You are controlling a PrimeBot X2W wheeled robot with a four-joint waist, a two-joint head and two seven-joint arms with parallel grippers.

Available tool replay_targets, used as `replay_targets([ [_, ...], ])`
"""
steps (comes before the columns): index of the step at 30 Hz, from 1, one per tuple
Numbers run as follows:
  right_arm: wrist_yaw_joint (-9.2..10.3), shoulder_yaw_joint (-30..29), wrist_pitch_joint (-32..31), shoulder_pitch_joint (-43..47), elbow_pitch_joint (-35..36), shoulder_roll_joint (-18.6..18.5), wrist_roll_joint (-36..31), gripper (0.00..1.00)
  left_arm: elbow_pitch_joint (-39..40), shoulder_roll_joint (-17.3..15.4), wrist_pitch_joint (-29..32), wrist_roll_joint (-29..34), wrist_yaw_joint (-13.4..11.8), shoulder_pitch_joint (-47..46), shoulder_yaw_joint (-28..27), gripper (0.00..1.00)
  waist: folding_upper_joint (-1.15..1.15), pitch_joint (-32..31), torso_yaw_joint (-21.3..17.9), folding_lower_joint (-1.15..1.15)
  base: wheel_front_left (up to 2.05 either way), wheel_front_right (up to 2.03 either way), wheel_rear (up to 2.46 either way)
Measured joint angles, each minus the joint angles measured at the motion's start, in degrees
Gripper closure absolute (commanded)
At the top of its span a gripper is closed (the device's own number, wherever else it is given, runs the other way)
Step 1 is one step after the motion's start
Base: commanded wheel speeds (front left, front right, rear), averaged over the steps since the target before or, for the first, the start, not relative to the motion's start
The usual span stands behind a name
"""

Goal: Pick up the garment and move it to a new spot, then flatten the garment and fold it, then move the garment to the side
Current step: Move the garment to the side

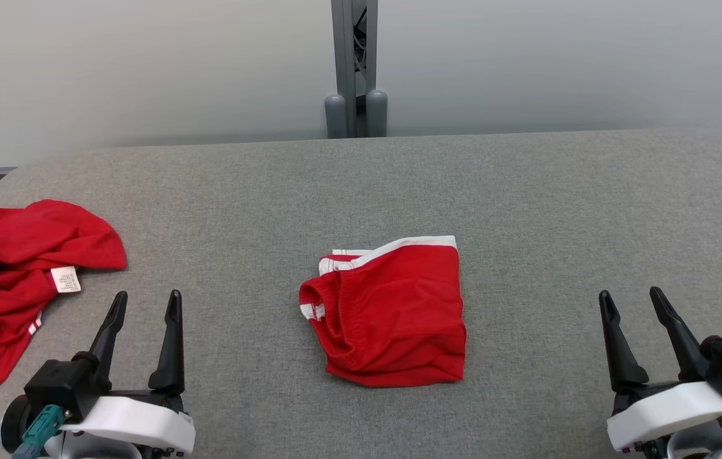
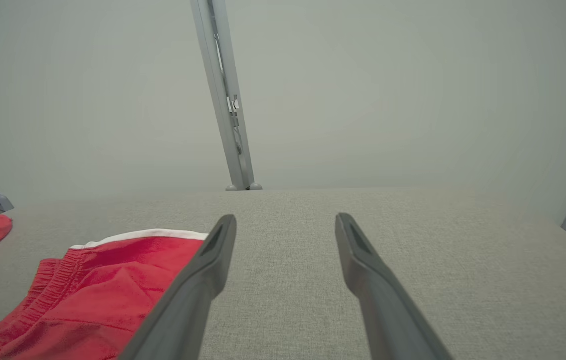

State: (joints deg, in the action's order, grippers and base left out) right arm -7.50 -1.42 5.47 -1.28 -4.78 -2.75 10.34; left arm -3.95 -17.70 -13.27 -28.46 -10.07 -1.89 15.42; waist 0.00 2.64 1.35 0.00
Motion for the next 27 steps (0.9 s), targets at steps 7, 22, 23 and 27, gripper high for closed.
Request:
replay_targets([
  [7,0.00,-0.32,-0.67,1.37,1.88,0.01,1.32,0.00,1.05,-0.59,0.73,-0.38,-0.55,0.56,-0.13,0.00,0.00,0.09,-0.58,0.00,0.00,0.00,0.00],
  [22,0.00,0.73,-3.43,-6.95,-6.11,0.02,-1.23,0.00,0.92,0.47,0.79,-0.45,0.29,-1.73,1.71,0.00,0.00,2.26,4.23,0.00,0.00,0.00,0.00],
  [23,0.00,1.05,-3.53,-8.08,-7.84,0.02,-1.27,0.00,0.77,0.59,0.64,-0.44,0.51,-2.14,2.01,0.00,0.00,2.60,4.77,0.00,0.00,0.00,0.00],
  [27,0.00,2.41,-3.58,-10.99,-13.18,0.04,-0.76,0.00,0.10,1.02,0.48,-0.37,1.00,-3.23,2.57,0.00,0.00,3.73,6.40,0.00,0.00,0.00,0.00],
])
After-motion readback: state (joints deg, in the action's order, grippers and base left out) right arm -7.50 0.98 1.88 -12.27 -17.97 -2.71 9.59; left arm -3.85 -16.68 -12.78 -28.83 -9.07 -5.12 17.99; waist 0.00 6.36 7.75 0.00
